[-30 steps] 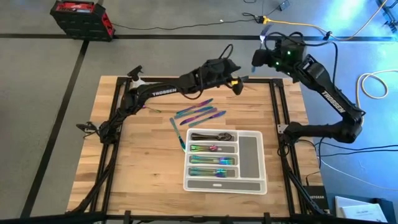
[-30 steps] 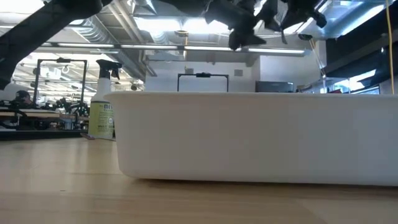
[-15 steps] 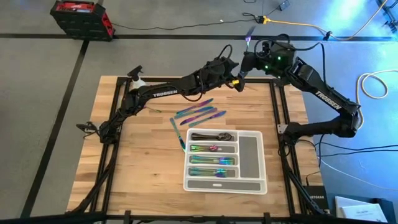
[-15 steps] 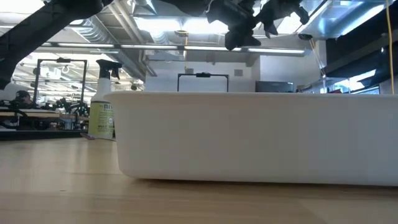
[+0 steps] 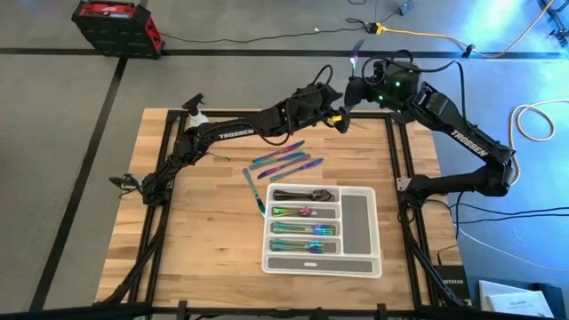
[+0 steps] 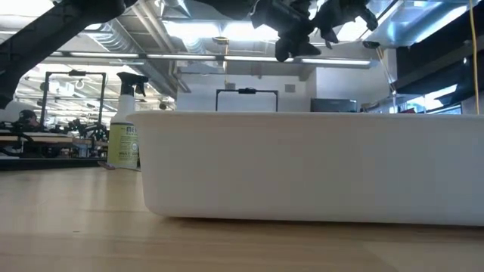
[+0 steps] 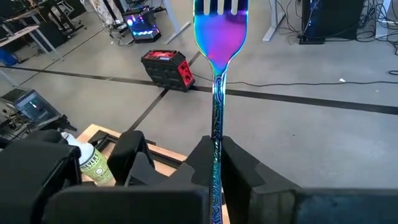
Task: Sort silverware
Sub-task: Put the purple fork into the white silverware tray
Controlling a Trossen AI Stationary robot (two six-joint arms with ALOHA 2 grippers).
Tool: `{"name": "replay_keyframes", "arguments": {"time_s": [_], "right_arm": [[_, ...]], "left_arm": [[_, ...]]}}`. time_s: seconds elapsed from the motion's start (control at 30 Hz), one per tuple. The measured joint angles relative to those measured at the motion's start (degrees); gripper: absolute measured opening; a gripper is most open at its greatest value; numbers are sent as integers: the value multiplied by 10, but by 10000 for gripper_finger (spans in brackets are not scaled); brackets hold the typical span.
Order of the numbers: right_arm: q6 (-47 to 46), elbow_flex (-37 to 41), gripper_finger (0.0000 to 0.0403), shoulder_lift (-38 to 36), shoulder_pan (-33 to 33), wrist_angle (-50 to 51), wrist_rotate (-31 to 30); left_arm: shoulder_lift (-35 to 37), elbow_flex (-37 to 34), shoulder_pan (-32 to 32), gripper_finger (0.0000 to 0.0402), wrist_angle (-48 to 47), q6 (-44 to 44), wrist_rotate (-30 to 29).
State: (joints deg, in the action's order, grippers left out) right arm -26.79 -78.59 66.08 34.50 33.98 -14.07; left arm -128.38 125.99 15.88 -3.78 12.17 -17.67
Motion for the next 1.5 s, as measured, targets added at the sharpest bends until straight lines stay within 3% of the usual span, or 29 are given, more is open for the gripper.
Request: {"name": "replay_keyframes", "arguments": {"time_s": [0.23,0.33,0.8,1.1,1.3,1.5], "right_arm": [[-7,0,0,0,0,4,17],[-17,0,0,0,0,8,26],[-17,-1,15,-15,0,32,35],[4,-1,140,-73,1,50,-41],[35,-1,200,-123,1,85,-54],[63,-1,211,-165,0,140,-64]], "left_arm": [[0,0,3,65,-2,15,28],[0,0,7,13,-4,44,44],[0,1,20,0,-25,54,84],[0,1,44,0,-34,52,86],[31,0,83,0,-132,50,225],[108,1,104,0,-385,-54,365]]}}
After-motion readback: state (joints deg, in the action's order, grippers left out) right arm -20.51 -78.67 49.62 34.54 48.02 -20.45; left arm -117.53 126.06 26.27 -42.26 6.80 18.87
